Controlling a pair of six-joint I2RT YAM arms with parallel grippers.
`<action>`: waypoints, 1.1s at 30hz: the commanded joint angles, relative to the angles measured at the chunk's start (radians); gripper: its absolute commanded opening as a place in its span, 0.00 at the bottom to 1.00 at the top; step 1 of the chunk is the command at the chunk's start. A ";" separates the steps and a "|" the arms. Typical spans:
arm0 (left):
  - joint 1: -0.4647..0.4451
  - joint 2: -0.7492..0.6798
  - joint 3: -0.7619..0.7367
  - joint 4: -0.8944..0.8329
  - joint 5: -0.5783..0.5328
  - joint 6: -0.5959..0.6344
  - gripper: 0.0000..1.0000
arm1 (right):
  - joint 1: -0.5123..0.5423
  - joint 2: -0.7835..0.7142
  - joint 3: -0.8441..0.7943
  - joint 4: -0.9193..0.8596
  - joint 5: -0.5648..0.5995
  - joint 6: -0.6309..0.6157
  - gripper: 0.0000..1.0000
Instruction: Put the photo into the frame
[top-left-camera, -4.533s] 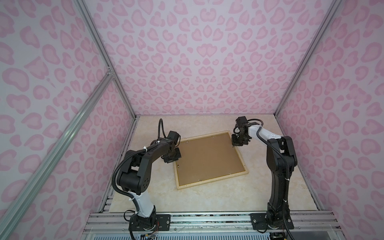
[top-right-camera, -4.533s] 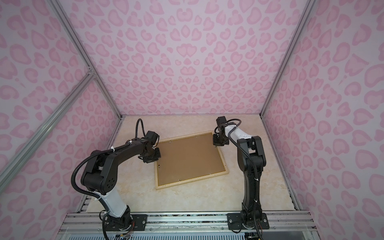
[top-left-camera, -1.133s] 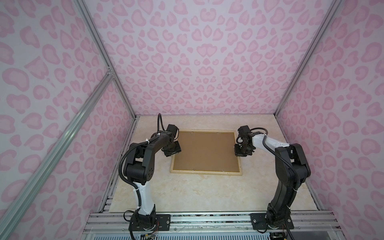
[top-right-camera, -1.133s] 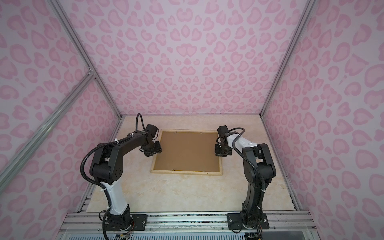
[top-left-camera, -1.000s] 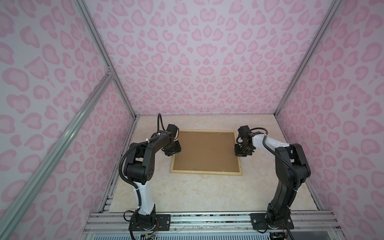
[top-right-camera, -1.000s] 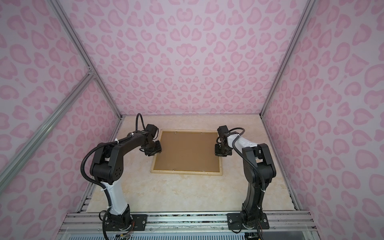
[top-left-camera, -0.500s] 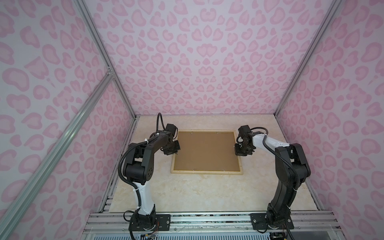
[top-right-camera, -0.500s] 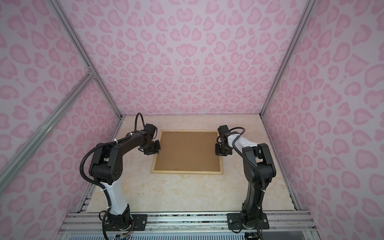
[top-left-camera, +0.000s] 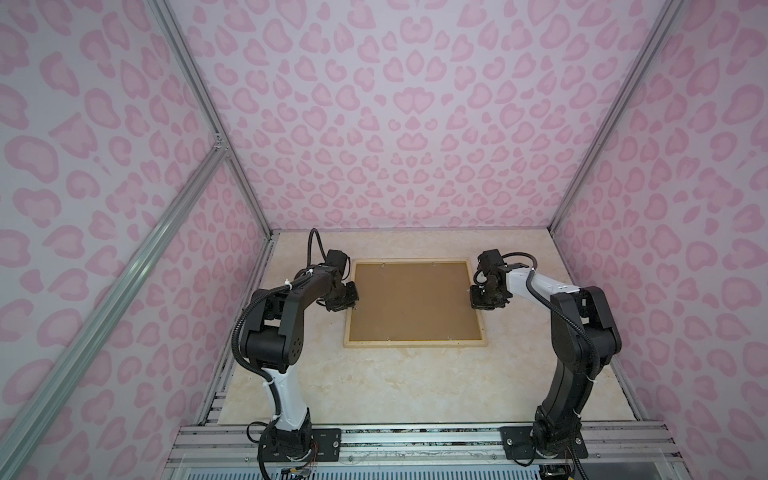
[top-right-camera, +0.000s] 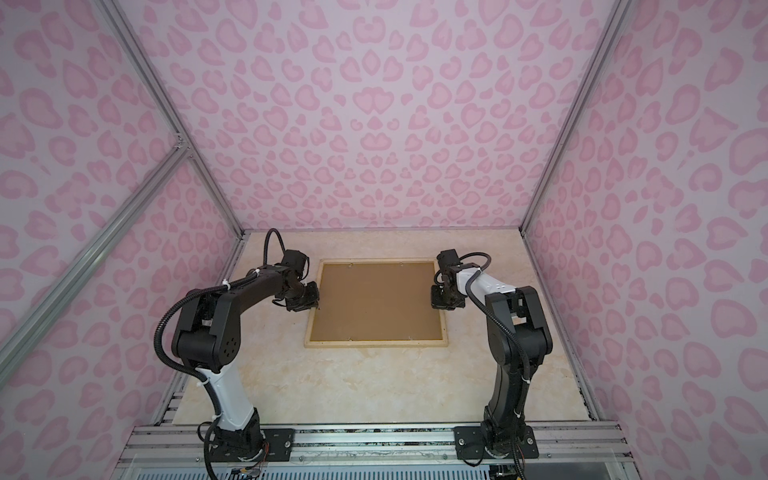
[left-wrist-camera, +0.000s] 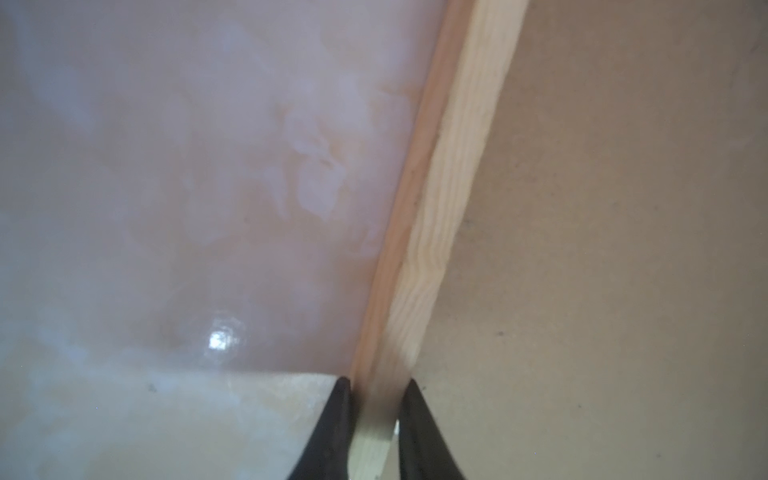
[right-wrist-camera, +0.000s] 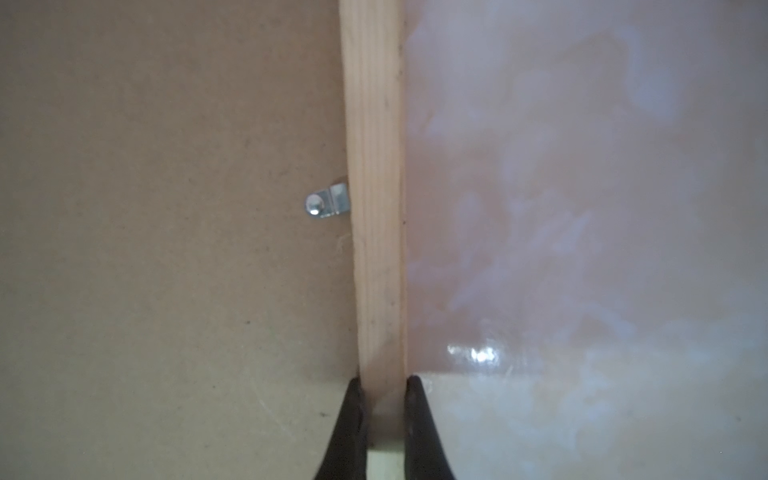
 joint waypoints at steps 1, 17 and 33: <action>0.003 0.003 0.011 0.010 0.051 -0.077 0.32 | 0.001 0.009 -0.025 -0.050 -0.046 0.027 0.00; 0.002 0.004 -0.034 0.012 0.065 -0.075 0.32 | 0.002 0.003 -0.040 -0.028 -0.084 0.037 0.00; 0.002 -0.006 -0.049 0.025 0.098 -0.052 0.15 | 0.001 0.013 -0.039 -0.028 -0.087 0.039 0.00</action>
